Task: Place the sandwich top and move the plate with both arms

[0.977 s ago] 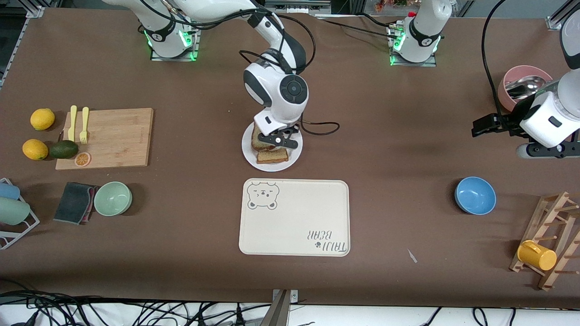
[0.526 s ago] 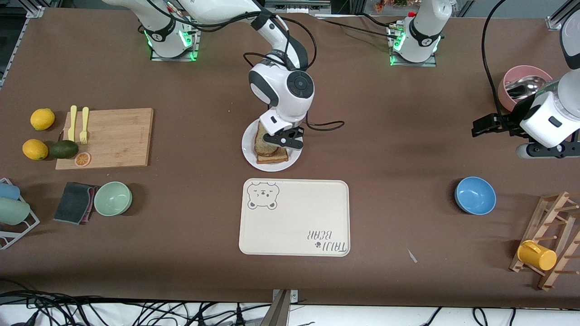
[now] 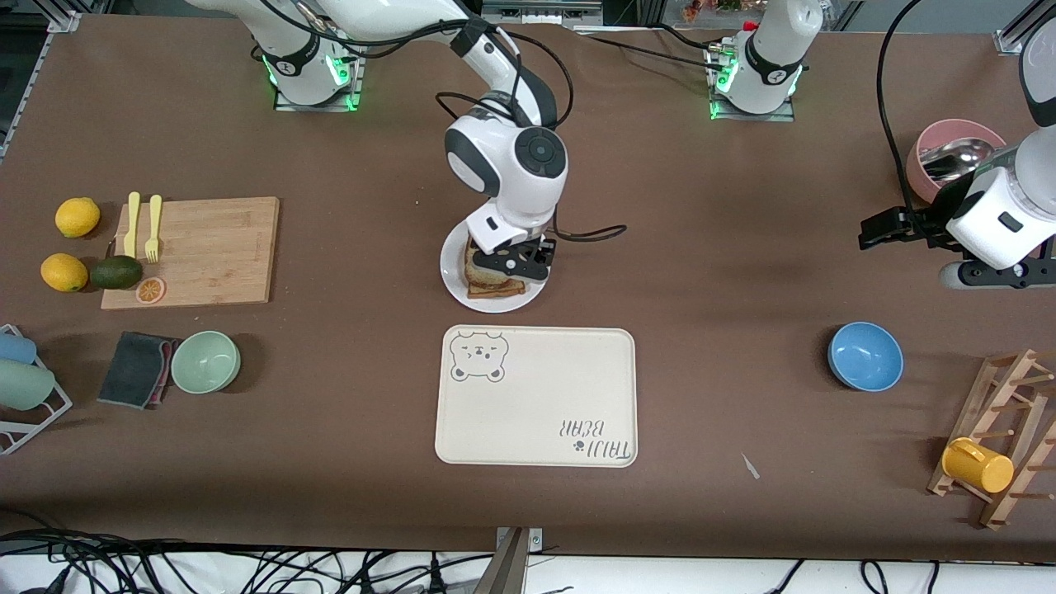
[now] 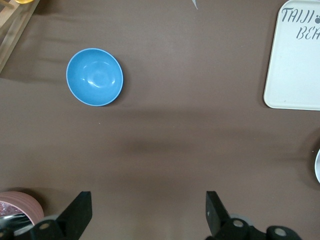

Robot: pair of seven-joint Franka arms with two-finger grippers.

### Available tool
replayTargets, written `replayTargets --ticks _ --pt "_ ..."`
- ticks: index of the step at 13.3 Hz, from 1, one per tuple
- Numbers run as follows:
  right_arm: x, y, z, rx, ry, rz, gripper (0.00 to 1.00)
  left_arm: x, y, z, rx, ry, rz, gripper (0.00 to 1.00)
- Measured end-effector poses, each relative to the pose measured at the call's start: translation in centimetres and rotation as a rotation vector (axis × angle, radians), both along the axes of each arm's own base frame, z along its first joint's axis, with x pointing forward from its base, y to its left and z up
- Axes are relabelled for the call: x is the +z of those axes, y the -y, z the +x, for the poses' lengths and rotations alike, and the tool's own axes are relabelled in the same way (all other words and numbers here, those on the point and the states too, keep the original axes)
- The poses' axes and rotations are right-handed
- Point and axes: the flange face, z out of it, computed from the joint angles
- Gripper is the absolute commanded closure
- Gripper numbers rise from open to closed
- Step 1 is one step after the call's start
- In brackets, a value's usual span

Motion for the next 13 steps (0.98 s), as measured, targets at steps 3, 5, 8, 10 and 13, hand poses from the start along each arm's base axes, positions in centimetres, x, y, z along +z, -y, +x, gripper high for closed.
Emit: replayTargets --ticks 3,5,8,10,13 --pt "4.1 5.3 3.5 0.035 -0.092 0.024 0.0 0.0 0.0 0.0 0.0 0.0 0.0 0.0" --pt "6.8 8.7 5.1 0.082 -0.143 0.048 0.0 0.0 0.0 0.0 0.0 0.0 0.0 0.0" --pt "9.3 16.0 8.0 0.164 -0.247 0.067 0.0 0.0 0.0 0.0 0.0 -0.001 0.0 0.0" --pt "11.0 21.6 10.3 0.231 -0.283 0.151 0.0 0.0 0.0 0.0 0.0 -0.001 0.0 0.0" --pt "14.0 31.8 12.9 0.309 -0.294 0.232 0.0 0.0 0.0 0.0 0.001 -0.001 0.0 0.0"
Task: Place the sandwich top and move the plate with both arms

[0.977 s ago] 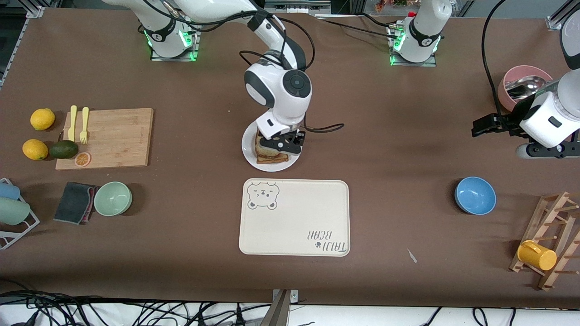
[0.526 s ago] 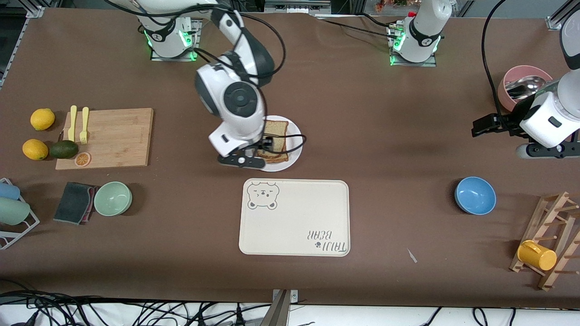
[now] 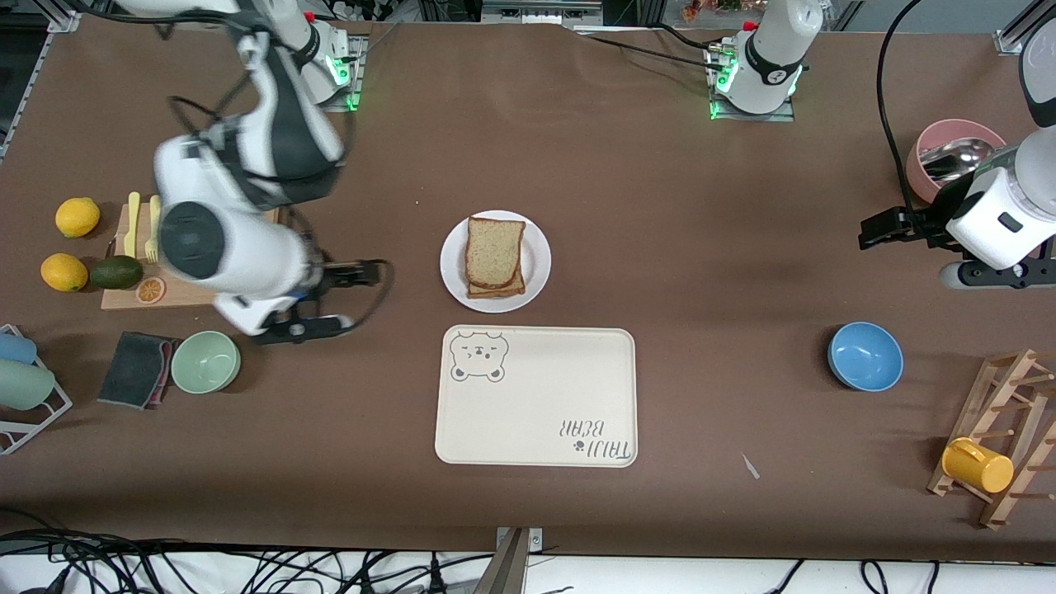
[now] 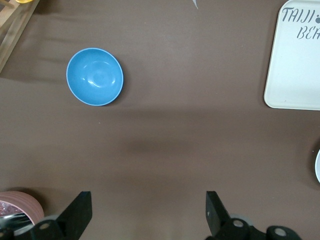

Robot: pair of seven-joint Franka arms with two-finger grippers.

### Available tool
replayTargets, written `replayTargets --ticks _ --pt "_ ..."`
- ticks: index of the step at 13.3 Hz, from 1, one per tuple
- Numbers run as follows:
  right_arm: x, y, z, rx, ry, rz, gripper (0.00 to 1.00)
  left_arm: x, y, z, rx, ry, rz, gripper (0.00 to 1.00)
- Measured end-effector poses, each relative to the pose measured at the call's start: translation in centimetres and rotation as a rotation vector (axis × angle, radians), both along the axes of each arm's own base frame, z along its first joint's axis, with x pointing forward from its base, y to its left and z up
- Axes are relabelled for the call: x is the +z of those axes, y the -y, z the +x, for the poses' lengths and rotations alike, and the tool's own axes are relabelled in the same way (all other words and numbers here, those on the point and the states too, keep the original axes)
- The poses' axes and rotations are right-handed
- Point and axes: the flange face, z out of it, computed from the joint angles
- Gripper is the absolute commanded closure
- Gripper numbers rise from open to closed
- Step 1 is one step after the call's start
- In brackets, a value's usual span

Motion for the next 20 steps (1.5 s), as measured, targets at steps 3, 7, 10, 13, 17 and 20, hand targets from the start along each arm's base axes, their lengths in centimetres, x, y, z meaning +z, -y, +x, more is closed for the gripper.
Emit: replayTargets --ticks 3,7,10,13,17,20 --pt "3.2 6.2 -0.3 -0.027 0.001 0.025 0.0 0.0 0.0 0.0 0.0 -0.001 0.0 0.0" --pt "7.9 12.7 -2.5 -0.123 0.059 0.038 0.0 0.0 0.0 0.0 0.0 -0.001 0.0 0.0" --pt "12.4 18.3 -4.0 -0.195 0.185 0.024 0.0 0.0 0.0 0.0 0.0 -0.001 0.0 0.0" --pt "14.2 19.7 -6.2 -0.185 0.221 -0.049 0.0 -0.1 0.0 0.0 0.0 -0.001 0.0 0.0" --pt "14.4 20.4 -7.8 -0.197 0.208 -0.05 0.0 -0.1 0.0 0.0 0.0 -0.001 0.0 0.0" --pt "15.0 20.1 -9.8 -0.193 0.21 -0.047 0.0 -0.1 0.0 0.0 0.0 -0.001 0.0 0.0"
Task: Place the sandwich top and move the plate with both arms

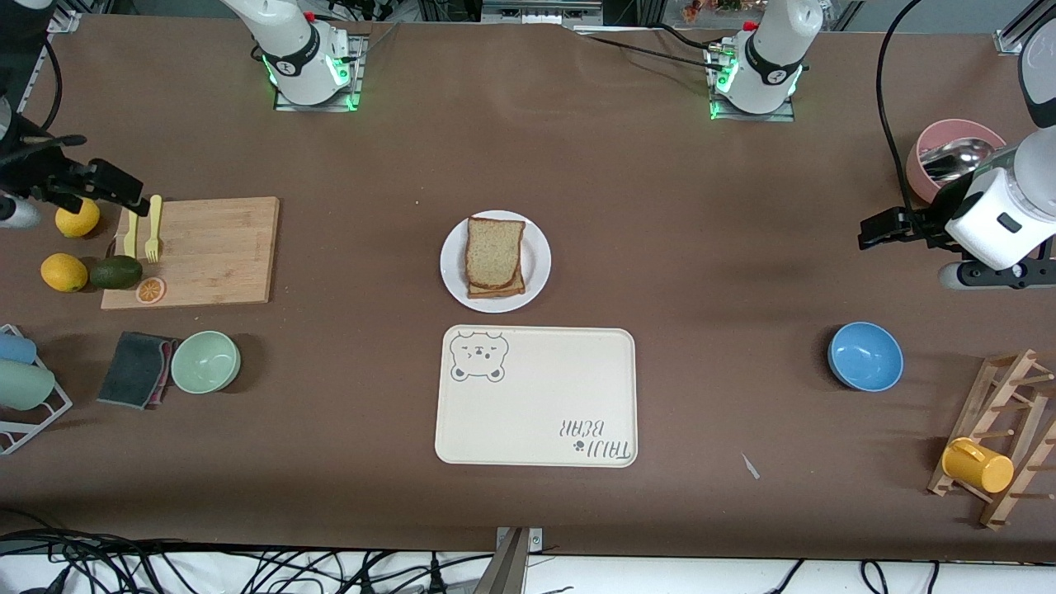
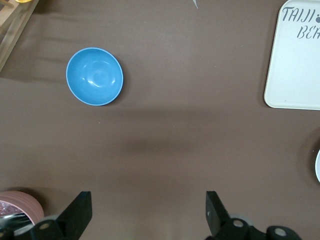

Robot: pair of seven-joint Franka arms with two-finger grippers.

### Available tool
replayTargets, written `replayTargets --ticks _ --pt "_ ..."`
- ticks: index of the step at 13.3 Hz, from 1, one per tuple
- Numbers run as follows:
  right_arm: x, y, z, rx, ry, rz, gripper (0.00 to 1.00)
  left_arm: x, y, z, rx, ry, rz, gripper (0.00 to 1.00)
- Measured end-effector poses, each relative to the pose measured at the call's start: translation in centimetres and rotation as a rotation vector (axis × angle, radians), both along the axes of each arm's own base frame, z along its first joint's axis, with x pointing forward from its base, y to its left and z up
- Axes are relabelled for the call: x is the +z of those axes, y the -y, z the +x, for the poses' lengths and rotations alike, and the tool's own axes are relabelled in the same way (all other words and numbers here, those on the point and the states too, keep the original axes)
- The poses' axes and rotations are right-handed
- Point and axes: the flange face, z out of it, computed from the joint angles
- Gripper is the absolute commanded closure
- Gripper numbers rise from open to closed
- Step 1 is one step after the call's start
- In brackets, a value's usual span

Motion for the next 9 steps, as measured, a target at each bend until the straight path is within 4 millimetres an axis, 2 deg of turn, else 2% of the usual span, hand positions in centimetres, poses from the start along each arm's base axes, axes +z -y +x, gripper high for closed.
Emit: replayTargets --ticks 9 --pt "-0.36 -0.48 0.12 0.009 -0.006 0.0 0.0 0.0 0.0 0.0 0.0 0.0 0.0 0.0"
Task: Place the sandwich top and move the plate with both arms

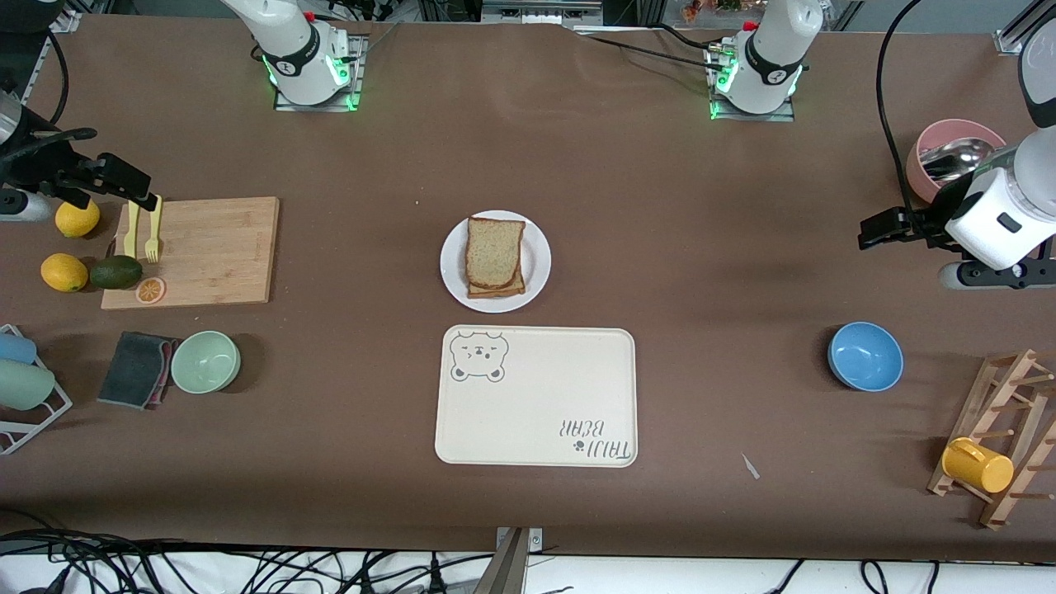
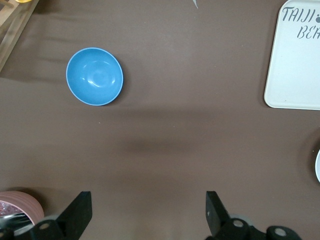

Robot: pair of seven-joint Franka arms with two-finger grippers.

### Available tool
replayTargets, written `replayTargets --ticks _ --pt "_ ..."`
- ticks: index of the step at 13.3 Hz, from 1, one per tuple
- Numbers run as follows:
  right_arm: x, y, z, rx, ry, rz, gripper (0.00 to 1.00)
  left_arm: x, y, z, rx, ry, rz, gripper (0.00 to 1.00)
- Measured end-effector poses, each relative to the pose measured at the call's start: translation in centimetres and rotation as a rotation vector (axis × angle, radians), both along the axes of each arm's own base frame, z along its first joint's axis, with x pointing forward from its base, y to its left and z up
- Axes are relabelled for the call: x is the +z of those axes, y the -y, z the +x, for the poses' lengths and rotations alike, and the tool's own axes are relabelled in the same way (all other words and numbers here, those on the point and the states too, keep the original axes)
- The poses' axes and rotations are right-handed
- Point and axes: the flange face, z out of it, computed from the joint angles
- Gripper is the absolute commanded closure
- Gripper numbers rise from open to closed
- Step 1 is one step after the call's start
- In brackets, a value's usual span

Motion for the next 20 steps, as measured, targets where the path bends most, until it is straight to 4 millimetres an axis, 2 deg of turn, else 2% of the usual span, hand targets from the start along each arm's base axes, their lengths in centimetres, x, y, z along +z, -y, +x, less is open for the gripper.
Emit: replayTargets --ticks 9,11,13,15,17,20 --pt "0.0 -0.6 0.0 0.01 0.0 0.0 0.0 -0.1 0.1 0.0 -0.001 0.0 0.0 0.0" --pt "0.0 -0.6 0.0 0.01 0.0 0.0 0.0 -0.7 0.5 0.6 -0.006 0.018 0.002 0.0" --pt "0.0 -0.6 0.0 0.01 0.0 0.0 0.0 -2.8 1.7 1.8 -0.022 0.045 -0.001 0.0" --pt "0.0 -0.6 0.0 0.01 0.0 0.0 0.0 -6.5 3.3 2.7 -0.044 0.069 -0.005 0.0" --pt "0.0 -0.5 0.0 0.01 0.0 0.0 0.0 -9.9 4.7 3.0 -0.055 0.081 -0.022 0.0" --pt "0.0 -0.3 0.0 0.005 0.001 0.0 0.0 -13.9 6.2 2.8 -0.046 0.099 -0.067 0.0"
